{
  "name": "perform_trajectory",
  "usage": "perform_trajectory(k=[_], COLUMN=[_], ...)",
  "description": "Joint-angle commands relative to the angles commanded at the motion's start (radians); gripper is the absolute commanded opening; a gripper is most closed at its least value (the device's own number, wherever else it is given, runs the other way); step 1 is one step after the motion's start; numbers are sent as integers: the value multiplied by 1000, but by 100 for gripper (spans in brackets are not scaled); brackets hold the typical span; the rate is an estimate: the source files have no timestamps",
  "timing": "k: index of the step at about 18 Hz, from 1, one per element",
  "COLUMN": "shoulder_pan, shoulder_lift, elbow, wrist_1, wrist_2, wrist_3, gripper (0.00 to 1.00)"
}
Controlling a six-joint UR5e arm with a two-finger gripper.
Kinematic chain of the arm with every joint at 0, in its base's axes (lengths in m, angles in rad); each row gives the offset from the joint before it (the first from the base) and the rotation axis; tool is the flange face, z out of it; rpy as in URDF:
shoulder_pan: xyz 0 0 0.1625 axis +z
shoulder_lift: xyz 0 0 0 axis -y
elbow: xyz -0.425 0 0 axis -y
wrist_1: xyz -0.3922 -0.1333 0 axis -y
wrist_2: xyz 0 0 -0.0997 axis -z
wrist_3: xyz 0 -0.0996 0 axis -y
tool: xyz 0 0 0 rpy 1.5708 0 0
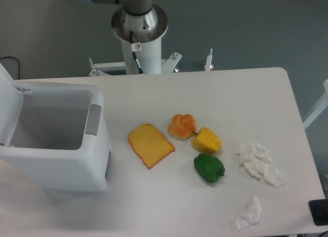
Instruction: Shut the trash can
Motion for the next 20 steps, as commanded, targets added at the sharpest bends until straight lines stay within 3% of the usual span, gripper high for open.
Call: perform_trajectory(k=[10,16,20], shoulder_pan=[51,81,110], shoulder_lift=[58,51,40], elbow=[-63,-68,-68], wrist_1=[-2,-2,0], wrist_2=[199,310,315], wrist_3=[2,11,37], gripper=[100,100,100])
